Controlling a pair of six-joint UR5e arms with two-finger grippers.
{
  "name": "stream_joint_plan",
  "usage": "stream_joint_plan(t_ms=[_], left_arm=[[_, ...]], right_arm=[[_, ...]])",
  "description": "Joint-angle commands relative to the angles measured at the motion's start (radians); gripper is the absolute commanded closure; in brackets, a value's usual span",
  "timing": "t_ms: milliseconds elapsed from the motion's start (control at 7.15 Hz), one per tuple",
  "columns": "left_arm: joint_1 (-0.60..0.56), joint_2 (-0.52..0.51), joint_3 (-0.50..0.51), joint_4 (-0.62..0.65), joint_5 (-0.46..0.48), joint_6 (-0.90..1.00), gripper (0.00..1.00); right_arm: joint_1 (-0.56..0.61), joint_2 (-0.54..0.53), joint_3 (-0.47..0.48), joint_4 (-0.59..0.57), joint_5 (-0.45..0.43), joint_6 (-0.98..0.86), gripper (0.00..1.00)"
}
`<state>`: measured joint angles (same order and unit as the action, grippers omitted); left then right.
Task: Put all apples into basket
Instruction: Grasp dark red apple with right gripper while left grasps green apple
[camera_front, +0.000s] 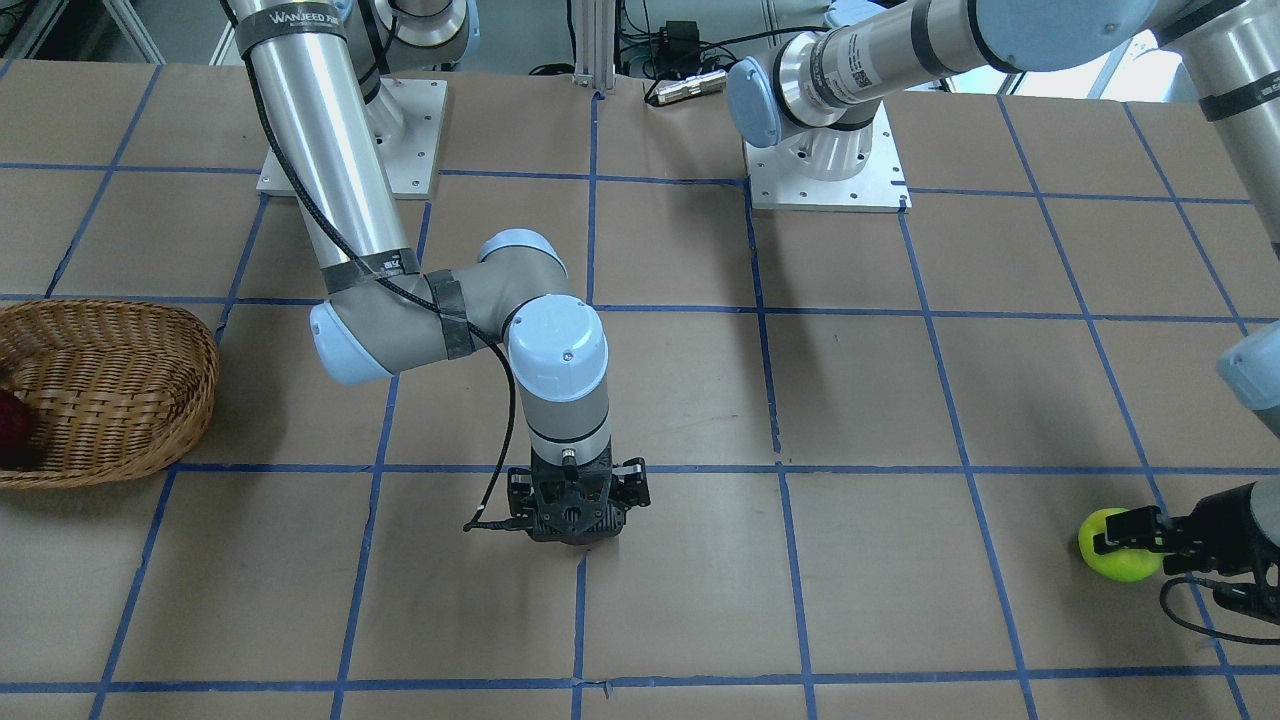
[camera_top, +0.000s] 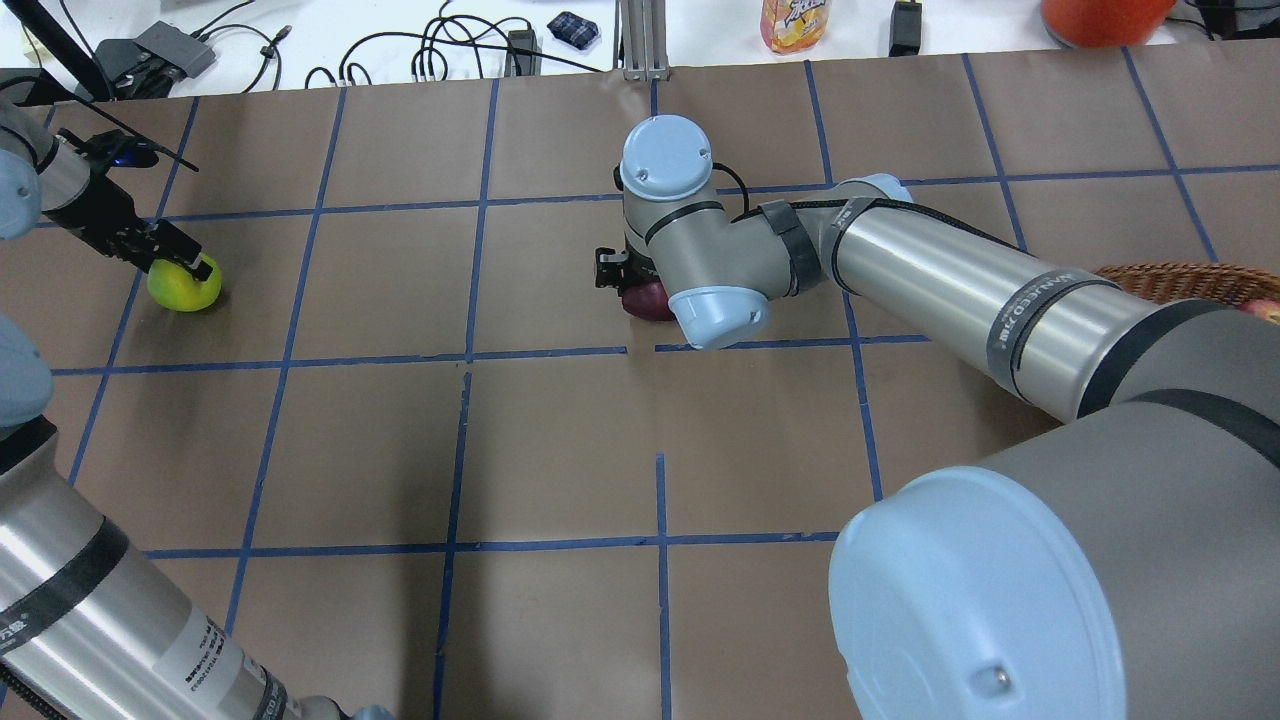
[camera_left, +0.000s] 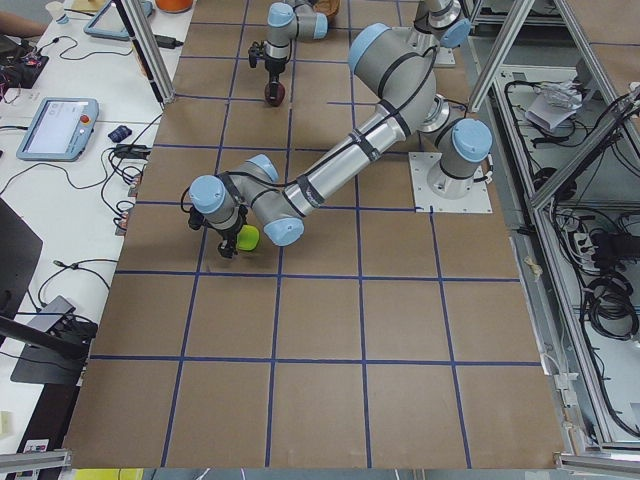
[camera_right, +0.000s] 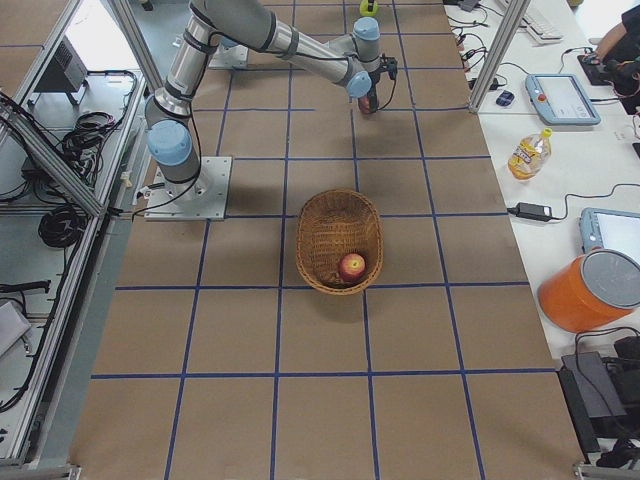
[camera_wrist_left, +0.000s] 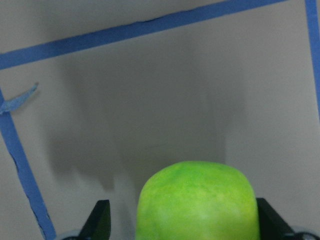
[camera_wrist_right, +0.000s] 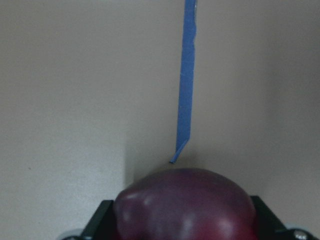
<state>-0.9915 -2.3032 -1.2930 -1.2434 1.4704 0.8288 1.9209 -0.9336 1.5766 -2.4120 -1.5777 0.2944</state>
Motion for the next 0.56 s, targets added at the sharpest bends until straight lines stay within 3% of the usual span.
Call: stream_joint_plan(t_ms=[0, 140, 280, 419], left_arm=[[0.001, -0.007, 0.0, 0.001, -0.001, 0.0, 0.02], [0.001, -0.01, 0.0, -0.005, 0.004, 0.0, 0.32], [-0.001, 0.005, 0.001, -0.03, 0.005, -0.01, 0.99], [-0.019, 0.027, 0.01, -0.127, 0.004, -0.031, 1.0]], right_arm=[[-0.041, -0.049, 0.009, 0.048, -0.013, -0.011, 0.53], [-0.125, -0.123, 0.016, 0.203, -0.068, -0.032, 0.53], [-0.217, -0.202, 0.028, 0.308, -0.073, -0.081, 0.53], [-0.331, -0.255, 0.07, 0.351, -0.076, -0.139, 0.53]])
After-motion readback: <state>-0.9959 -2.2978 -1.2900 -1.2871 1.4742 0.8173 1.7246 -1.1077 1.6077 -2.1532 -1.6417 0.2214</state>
